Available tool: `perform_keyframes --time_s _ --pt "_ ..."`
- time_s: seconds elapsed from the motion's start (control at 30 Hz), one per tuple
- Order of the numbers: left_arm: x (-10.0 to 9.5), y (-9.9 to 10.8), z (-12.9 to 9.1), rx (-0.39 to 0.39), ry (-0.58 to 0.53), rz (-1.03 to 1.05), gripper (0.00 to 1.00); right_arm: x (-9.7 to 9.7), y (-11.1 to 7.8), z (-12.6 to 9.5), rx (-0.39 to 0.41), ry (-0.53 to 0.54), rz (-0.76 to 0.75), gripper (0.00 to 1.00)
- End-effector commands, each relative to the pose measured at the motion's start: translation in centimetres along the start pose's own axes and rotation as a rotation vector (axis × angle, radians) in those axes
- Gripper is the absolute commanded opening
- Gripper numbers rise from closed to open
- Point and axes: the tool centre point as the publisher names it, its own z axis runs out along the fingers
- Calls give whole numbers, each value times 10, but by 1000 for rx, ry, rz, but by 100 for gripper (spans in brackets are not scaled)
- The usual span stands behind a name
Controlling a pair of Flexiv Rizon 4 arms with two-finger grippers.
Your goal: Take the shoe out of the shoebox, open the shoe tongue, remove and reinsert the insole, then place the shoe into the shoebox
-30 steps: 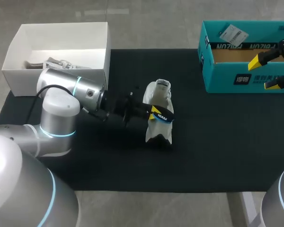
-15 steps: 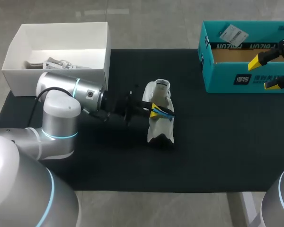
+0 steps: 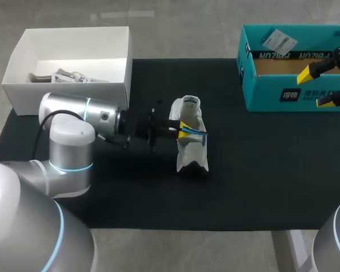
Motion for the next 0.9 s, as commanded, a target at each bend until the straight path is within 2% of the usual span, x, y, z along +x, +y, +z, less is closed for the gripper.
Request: perform_keyframes --time_s 0.03,0.43,0.57,0.6,0.63,0.67,0.8,0.83,0.9 --pt "2 2 4 -10 -10 -2 0 0 1 1 1 -3 2 100" --pt "2 15 5 -59 -8 -11 0 0 1 1 1 -3 2 100" --pt "3 9 3 -58 -8 -10 0 0 1 1 1 -3 2 100" --pt "4 7 2 -56 -7 -9 9 0 1 1 1 -3 2 100" --pt "3 5 2 -55 -8 -6 27 0 1 1 1 -3 2 100" --pt "3 3 1 -52 -9 -1 56 0 1 1 1 -3 2 100" --pt "4 -3 -1 -42 -6 2 56 0 1 1 1 -3 2 100" --pt "4 -6 -1 -38 -3 6 50 0 1 1 1 -3 2 100" --pt "5 -11 -3 -31 2 11 45 0 1 1 1 -3 2 100"
